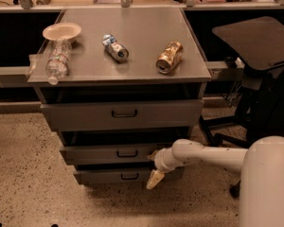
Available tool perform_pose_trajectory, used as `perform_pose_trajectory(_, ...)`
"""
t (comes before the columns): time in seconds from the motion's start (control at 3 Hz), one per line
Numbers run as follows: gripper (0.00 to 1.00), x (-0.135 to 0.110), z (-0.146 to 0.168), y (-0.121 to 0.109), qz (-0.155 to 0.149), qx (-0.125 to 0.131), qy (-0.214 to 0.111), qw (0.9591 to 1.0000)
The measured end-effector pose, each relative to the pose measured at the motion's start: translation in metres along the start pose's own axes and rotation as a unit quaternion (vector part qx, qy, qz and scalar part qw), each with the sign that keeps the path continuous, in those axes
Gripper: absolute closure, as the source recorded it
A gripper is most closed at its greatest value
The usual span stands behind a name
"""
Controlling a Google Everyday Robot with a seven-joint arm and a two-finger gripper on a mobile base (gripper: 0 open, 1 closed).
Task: Close middle drawer
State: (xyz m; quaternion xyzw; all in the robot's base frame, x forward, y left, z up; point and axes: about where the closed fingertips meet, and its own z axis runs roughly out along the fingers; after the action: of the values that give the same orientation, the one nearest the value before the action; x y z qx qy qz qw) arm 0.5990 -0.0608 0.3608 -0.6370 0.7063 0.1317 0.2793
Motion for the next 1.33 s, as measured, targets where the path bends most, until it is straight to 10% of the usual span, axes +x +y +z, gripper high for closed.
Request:
perform_pose_trajectory(0.33,0.03,0.000,-0.001,0.001,0.002,0.001,0.001,1.0000)
perform_pose_trajectory(0.67,0.25,-0.001,-0.004,0.003,0.007,0.004,0.003,1.0000)
perform_pose_trajectory(1.0,0.49,-0.001,-0.006,0.002,0.026,0.014,-0.045,0.9985)
perform_pose_trajectory(1.33,0.72,-0.001,-0.019,-0.002,0.048,0.034,-0.141,0.9883)
